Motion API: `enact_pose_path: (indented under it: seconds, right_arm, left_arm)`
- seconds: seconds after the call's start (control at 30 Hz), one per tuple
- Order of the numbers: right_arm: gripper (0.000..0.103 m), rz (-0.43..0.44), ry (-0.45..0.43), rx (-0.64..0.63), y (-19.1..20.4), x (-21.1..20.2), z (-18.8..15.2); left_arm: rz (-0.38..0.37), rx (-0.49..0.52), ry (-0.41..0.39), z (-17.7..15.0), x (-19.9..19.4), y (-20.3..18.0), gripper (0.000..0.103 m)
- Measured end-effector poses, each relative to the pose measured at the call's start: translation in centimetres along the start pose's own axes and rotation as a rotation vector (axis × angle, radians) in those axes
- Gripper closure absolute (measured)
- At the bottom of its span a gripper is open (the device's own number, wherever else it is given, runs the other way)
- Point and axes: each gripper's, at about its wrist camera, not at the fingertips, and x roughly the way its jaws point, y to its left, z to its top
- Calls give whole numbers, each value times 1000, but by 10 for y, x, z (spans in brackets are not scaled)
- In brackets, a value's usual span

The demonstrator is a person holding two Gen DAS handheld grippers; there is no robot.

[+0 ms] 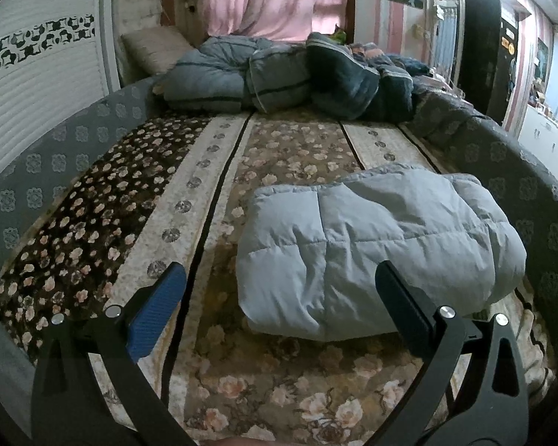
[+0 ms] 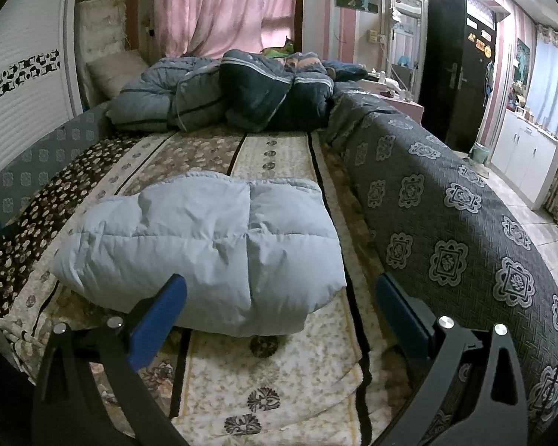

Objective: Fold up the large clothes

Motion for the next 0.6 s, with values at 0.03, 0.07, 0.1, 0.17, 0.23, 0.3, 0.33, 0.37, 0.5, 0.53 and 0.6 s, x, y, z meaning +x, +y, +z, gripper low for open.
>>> enact_pose_path:
  seconds: [0.03,0.07,0.1,0.17,0.23,0.3,0.33,0.37,0.5,0.53,0.6]
  right_arm:
    - [2,0,-5,5,-1,1,0]
    - [2,2,-3,9,-1,2,0]
    - [2,4,2,11,-1,4,0]
    - [2,7,7,5,1,6,0]
    - [2,7,8,-11,4,6,1]
    - [2,9,7,-30,8,7,1]
    - [2,8,10,-37,8,8,2]
    - [2,6,14,-39,8,9,2]
    - [2,7,25,-32,5,12,3]
    - [2,9,24,-31,5,12,3]
    - [2,11,24,-36,5,12,4]
  left_arm:
    - [-2,4,-1,0,0,0,3]
    - [-7,5,-1,0,1,0,3]
    - [-11,4,-1,0,1,1,3]
    - [-18,-1,1,0,2,3,3]
    - [-20,1,5,0,3,2,3]
    - [-19,0,12,0,6,3,3]
    - [-18,-5,16,0,7,3,3]
    - [-17,-12,18,0,8,4,3]
    - [-18,-28,21,0,7,6,3]
    - [-18,-27,20,0,7,5,3]
    - [-19,-23,22,-1,8,5,3]
